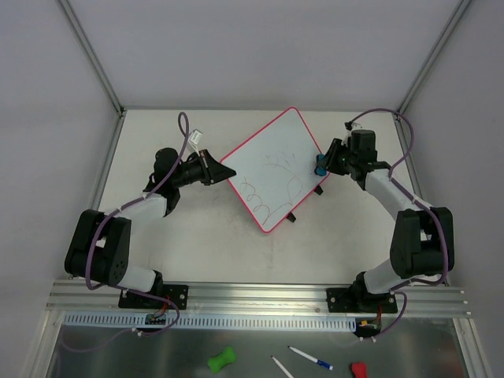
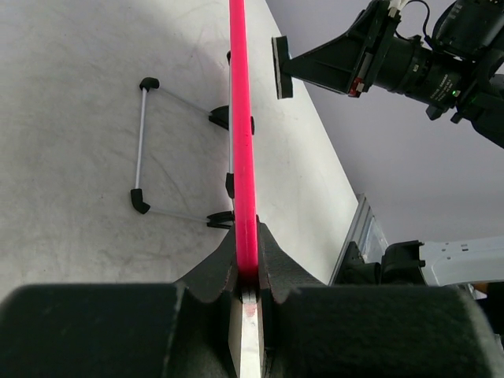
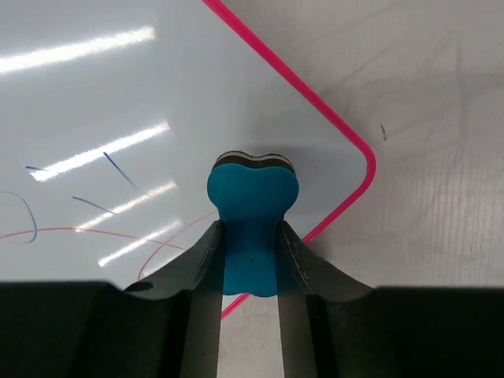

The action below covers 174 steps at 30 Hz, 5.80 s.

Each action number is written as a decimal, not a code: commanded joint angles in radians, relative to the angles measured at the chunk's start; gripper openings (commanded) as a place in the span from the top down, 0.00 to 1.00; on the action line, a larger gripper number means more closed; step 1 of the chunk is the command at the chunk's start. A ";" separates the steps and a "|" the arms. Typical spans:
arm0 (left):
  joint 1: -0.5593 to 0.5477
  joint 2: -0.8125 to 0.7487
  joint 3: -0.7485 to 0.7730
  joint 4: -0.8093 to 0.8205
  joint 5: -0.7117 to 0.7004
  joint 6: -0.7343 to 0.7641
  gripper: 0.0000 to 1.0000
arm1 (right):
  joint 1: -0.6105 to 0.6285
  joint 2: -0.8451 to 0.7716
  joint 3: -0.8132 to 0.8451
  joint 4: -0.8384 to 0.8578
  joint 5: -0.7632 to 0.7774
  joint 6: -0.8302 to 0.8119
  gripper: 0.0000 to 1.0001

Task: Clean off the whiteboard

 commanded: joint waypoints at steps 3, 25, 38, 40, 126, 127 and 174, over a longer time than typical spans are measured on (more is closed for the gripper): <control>-0.009 -0.071 0.004 -0.061 0.011 0.085 1.00 | -0.002 0.003 0.002 0.105 -0.026 -0.041 1.00; -0.009 0.012 -0.016 0.006 0.010 0.074 1.00 | -0.028 0.141 -0.018 0.152 0.033 0.100 1.00; -0.009 0.018 -0.024 0.031 0.027 0.074 1.00 | 0.036 0.149 -0.021 0.175 -0.004 0.074 1.00; -0.009 0.016 -0.027 0.032 0.028 0.079 1.00 | 0.055 0.127 -0.015 0.175 0.005 0.054 1.00; -0.009 0.013 -0.027 0.032 0.033 0.062 1.00 | 0.518 0.043 0.006 0.224 -0.013 -0.312 1.00; -0.009 0.013 -0.027 0.032 0.033 0.061 1.00 | 0.536 0.040 0.006 0.220 -0.010 -0.332 1.00; -0.011 0.018 -0.029 0.029 0.025 0.054 1.00 | 0.604 -0.040 -0.011 0.131 0.285 -0.351 1.00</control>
